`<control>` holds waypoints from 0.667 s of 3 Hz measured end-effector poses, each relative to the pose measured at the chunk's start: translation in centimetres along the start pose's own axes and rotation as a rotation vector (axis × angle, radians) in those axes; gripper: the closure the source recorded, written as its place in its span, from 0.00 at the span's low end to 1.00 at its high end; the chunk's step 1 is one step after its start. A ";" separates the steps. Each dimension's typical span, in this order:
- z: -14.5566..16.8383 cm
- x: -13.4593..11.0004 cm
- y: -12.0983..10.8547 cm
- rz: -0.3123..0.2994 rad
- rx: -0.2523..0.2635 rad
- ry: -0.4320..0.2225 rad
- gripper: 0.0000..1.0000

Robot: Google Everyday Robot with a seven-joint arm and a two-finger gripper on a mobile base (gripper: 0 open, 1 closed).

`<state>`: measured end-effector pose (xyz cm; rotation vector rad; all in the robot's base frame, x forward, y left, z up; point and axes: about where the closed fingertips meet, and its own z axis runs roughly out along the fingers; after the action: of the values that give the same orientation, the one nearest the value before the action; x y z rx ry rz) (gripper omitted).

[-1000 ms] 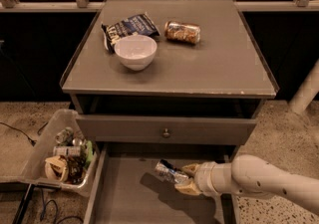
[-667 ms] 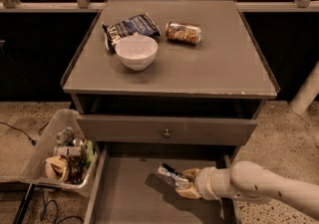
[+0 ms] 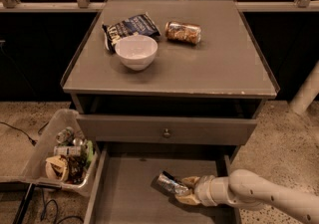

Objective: Place redbull can into middle drawer

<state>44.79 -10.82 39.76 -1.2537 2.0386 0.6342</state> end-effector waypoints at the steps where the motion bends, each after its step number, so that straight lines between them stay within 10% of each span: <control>1: 1.5 1.1 0.3 0.008 -0.039 -0.009 1.00; 2: 1.6 1.2 0.3 0.009 -0.040 -0.010 0.81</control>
Offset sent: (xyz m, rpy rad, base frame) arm -0.0018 0.0044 -0.0158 0.0192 0.0208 0.0204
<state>44.56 -10.26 37.87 -1.2632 2.0338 0.6874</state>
